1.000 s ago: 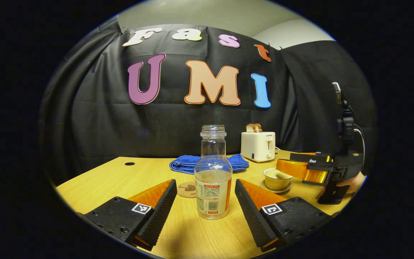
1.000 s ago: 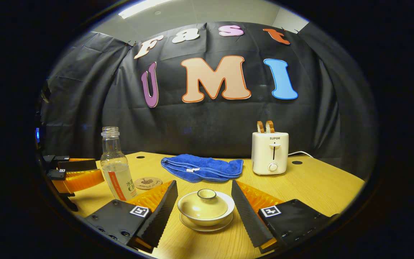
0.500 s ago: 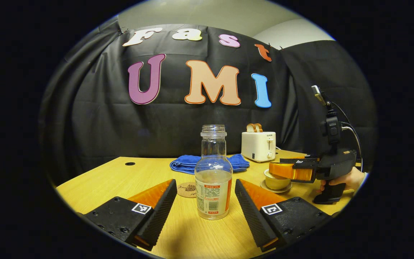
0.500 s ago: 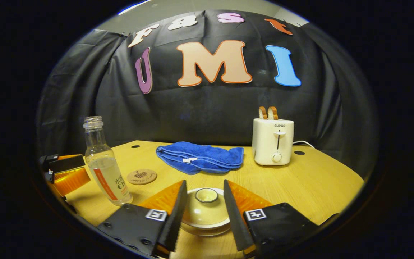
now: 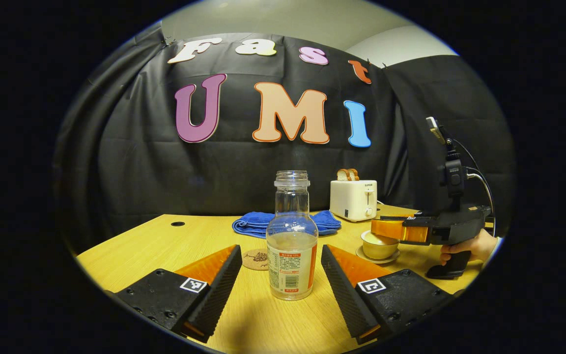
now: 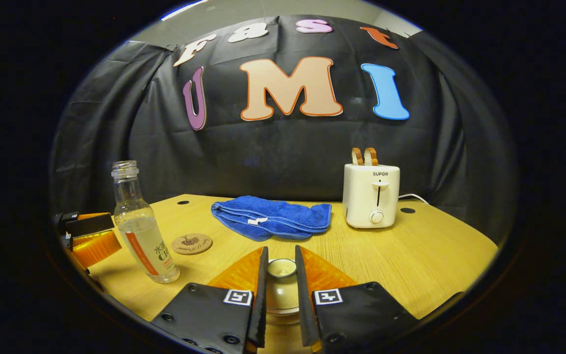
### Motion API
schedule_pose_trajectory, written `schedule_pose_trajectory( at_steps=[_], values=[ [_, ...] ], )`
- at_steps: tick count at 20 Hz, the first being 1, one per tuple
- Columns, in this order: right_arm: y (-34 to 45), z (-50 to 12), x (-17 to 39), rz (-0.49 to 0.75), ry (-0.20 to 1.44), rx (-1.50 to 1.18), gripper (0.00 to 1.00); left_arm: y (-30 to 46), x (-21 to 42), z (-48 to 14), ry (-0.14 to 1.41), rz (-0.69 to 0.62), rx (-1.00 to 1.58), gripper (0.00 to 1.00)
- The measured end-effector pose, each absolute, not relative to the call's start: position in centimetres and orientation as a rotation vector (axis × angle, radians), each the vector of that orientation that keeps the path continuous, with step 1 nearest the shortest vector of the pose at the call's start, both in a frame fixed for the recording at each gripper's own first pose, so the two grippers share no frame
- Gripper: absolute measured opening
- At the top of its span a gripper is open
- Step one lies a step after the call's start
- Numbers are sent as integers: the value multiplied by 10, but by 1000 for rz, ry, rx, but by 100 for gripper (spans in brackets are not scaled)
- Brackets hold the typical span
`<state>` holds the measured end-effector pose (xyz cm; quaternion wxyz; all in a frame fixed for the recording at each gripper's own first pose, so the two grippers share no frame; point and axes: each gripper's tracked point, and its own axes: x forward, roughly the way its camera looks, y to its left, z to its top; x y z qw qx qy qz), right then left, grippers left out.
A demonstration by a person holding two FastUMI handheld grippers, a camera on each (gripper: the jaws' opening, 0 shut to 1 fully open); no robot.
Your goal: Open the teacup lid with one hand, grasp the water bottle and pour water into the teacup with the other hand; after pouring, place the water bottle on the coaster and then close the teacup lid.
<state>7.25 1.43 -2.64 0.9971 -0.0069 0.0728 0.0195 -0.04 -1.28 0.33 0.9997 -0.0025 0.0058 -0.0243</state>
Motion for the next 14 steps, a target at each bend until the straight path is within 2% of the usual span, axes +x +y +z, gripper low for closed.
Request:
schedule_pose_trajectory(
  at_steps=[7, 14],
  values=[
    [5, -6, 61, 11, 18, -5, 31, -14, 1, 3, 12, -50, -5, 95],
    [-16, -4, 45, -27, 7, -3, 31, -18, 17, 2, 13, -60, -5, 95]
  ],
)
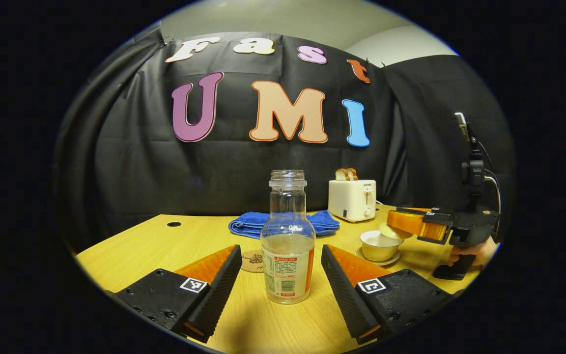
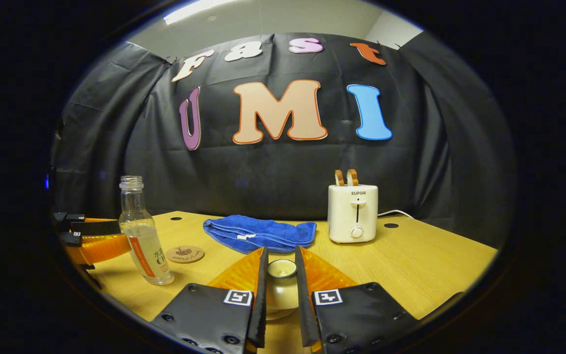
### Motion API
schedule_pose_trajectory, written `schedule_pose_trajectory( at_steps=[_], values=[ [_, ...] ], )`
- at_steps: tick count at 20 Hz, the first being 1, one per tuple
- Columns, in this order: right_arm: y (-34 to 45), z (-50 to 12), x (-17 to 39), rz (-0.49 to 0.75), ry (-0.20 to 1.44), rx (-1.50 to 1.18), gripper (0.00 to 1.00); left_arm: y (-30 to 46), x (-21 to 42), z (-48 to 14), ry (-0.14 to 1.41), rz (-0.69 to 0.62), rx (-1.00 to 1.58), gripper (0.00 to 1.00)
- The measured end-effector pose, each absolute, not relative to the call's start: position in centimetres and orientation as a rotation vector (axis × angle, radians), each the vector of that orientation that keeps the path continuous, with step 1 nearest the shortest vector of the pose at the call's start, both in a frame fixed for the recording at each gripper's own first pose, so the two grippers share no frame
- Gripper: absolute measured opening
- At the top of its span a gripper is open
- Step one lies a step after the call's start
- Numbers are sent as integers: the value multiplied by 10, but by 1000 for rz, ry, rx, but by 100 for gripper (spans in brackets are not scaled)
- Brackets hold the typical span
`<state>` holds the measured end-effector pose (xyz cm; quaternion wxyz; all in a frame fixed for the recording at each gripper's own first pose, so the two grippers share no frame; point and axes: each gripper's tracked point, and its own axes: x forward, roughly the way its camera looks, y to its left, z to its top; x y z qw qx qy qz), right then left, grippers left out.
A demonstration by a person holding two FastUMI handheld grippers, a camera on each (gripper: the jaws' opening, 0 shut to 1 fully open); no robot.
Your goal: Open the teacup lid with one hand, grasp the water bottle and pour water into the teacup with the other hand; after pouring, place the water bottle on the coaster and then close the teacup lid.
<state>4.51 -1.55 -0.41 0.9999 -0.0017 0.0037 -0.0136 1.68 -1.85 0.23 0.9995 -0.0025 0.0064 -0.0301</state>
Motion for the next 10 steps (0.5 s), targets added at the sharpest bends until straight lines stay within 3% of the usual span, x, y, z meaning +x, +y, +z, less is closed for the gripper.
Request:
schedule_pose_trajectory(
  at_steps=[10],
  values=[
    [-47, 0, 19, -70, -1, -5, 31, -27, 46, -6, 45, -101, -4, 95]
  ],
)
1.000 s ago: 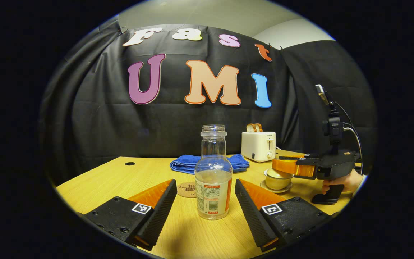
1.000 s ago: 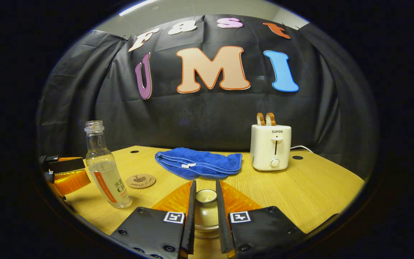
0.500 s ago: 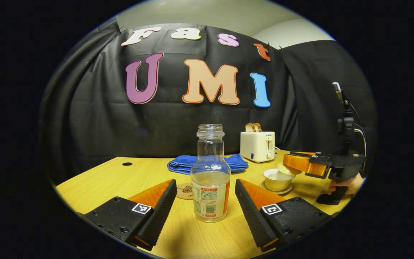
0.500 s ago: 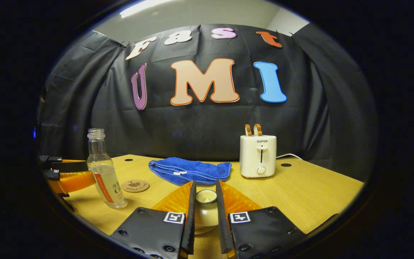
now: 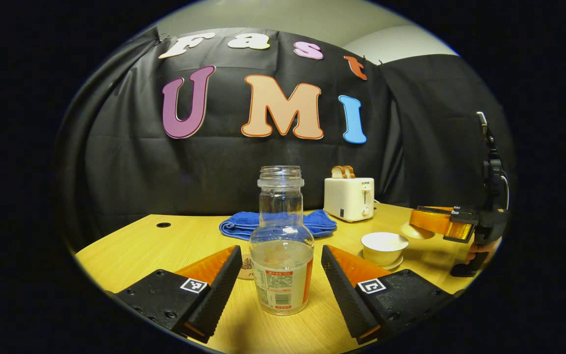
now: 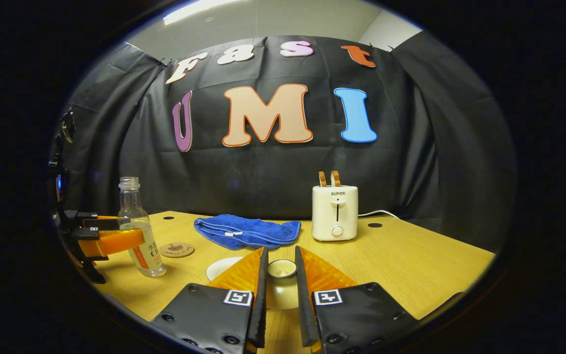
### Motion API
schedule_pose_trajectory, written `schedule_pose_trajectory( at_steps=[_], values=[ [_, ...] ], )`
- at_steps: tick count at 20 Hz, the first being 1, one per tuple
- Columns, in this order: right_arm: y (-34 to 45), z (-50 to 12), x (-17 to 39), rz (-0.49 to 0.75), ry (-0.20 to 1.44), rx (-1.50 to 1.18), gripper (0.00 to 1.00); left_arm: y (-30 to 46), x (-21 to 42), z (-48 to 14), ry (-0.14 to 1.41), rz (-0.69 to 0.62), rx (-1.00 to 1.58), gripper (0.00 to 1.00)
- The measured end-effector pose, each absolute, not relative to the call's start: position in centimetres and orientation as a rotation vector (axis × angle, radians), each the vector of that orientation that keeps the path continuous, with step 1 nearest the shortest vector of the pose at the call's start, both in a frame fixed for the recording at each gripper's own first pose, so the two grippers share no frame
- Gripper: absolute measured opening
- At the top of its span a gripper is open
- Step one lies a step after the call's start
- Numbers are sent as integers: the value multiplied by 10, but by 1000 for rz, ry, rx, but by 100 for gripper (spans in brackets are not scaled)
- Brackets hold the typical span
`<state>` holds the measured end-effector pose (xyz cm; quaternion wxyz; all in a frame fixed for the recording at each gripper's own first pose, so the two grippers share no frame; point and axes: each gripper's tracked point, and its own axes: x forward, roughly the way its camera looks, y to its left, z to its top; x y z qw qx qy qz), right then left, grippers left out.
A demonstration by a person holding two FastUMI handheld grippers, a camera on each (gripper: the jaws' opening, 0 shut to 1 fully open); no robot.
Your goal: Open the teacup lid with one hand, grasp the water bottle and pour water into the teacup with the other hand; after pouring, place the water bottle on the coaster and then close the teacup lid.
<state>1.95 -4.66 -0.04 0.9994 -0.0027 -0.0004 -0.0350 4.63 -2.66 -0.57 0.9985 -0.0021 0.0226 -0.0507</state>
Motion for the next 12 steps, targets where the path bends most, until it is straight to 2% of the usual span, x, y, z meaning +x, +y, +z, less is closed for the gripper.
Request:
schedule_pose_trajectory(
  at_steps=[5, 12],
  values=[
    [-53, 1, 14, -62, -2, -5, 31, -26, 59, -17, 115, -109, -14, 94],
    [-56, 1, 12, -62, -1, -6, 31, -27, 65, -26, 168, -102, 3, 74]
  ],
)
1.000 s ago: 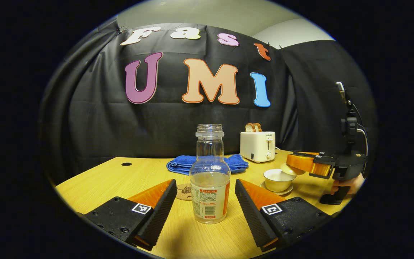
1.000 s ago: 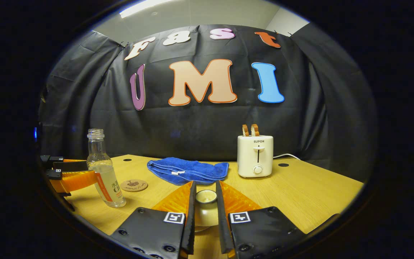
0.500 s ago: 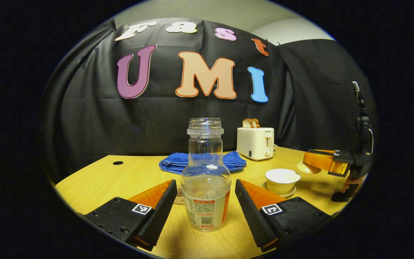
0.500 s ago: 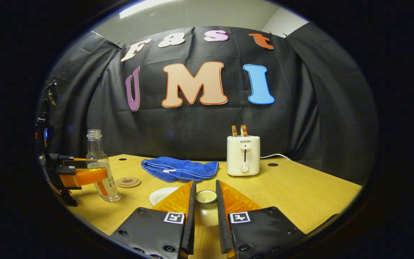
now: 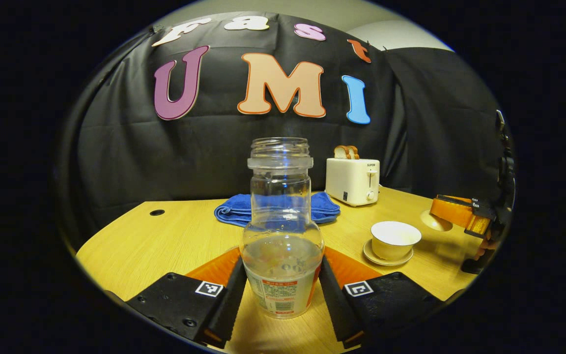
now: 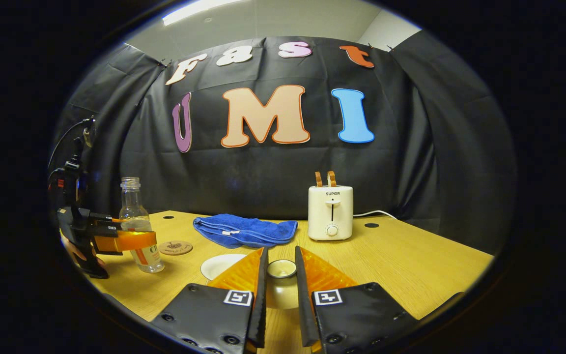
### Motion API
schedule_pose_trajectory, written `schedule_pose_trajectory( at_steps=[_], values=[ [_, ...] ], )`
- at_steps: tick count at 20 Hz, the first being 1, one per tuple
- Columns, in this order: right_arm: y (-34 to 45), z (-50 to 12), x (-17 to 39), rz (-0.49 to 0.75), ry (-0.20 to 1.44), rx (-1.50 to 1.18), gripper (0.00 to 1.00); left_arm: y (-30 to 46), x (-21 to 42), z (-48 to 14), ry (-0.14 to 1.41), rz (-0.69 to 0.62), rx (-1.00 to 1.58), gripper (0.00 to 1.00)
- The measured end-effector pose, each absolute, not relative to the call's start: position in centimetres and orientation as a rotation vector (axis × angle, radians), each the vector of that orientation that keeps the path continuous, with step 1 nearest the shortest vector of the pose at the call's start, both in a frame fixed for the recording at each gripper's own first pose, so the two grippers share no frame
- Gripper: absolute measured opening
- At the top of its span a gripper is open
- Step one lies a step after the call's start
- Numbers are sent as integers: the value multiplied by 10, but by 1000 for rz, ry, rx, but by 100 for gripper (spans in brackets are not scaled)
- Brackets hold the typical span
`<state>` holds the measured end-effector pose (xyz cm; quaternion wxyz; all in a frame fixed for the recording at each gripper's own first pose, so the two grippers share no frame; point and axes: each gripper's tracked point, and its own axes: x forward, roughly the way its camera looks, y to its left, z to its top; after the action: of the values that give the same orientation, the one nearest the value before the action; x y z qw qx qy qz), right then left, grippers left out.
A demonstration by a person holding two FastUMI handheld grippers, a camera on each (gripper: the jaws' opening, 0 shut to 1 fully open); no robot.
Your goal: Open the teacup lid with one hand, grasp the water bottle and pour water into the teacup with the other hand; after pouring, place the water bottle on the coaster and then close the teacup lid.
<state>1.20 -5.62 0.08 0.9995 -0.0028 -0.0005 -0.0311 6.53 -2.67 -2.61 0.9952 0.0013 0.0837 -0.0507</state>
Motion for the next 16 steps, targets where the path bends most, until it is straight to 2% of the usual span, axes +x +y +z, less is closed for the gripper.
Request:
schedule_pose_trajectory(
  at_steps=[9, 13, 16],
  values=[
    [-62, 1, 11, -67, 1, -6, 31, -29, 60, -24, 149, -101, 27, 70],
    [-69, 1, 10, -84, -1, -7, 31, -27, 60, -26, 184, -73, 62, 68],
    [-75, 1, 8, -95, -2, -7, 31, -24, 61, -27, 238, -57, 180, 67]
  ],
)
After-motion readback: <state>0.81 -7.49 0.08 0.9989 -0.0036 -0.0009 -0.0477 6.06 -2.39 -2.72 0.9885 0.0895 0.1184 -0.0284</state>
